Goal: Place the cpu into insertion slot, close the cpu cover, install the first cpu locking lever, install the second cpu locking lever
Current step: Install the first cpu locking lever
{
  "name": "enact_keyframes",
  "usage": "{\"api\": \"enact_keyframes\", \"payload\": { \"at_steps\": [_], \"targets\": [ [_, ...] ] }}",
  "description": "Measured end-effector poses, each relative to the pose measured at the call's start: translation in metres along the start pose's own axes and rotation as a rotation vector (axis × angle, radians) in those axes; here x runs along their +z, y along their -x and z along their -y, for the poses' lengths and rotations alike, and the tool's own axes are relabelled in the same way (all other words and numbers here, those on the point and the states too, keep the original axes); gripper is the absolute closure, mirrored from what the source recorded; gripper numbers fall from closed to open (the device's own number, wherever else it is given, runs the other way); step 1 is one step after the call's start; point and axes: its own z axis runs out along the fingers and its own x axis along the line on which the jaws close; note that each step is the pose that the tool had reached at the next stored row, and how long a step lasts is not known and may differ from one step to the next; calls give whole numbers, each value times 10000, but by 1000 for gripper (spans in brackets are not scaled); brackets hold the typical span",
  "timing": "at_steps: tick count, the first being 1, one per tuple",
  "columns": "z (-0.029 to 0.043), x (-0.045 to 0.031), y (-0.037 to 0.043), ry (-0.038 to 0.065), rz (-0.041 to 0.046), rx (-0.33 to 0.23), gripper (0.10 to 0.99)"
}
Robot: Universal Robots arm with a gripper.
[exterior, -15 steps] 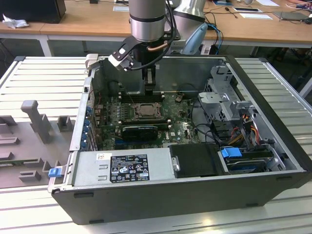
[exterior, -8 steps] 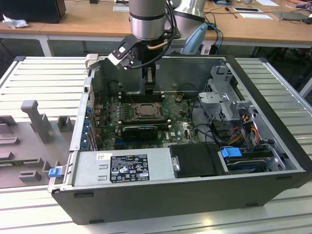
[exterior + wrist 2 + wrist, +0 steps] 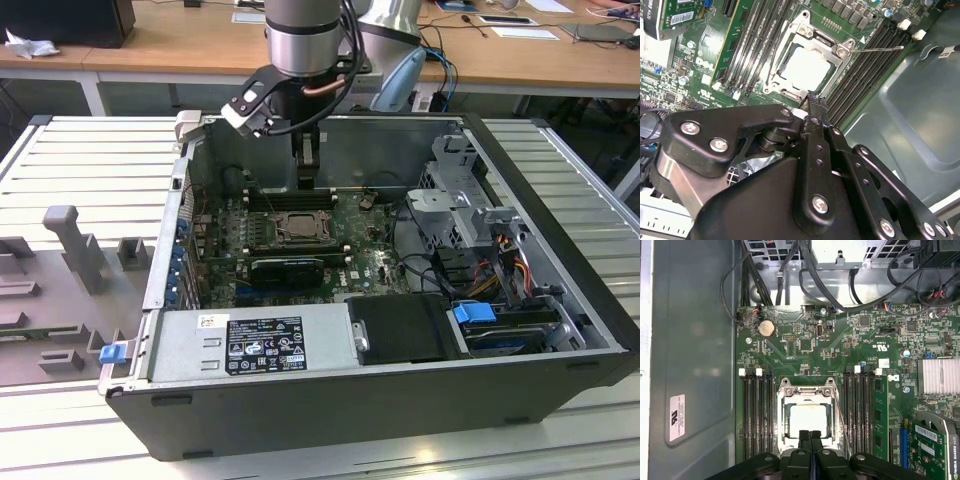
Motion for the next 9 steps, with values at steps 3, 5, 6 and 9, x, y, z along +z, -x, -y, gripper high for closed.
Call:
{"api": "enact_keyframes", "payload": {
  "at_steps": [3,5,6,9],
  "targets": [
    [-2,-31,-1,0,1,0,980],
    [-3,-45,-2,0,1,0,980],
    [-4,-57,-2,0,1,0,980],
    [-5,-78,-3,0,0,0,980]
  ]
}}
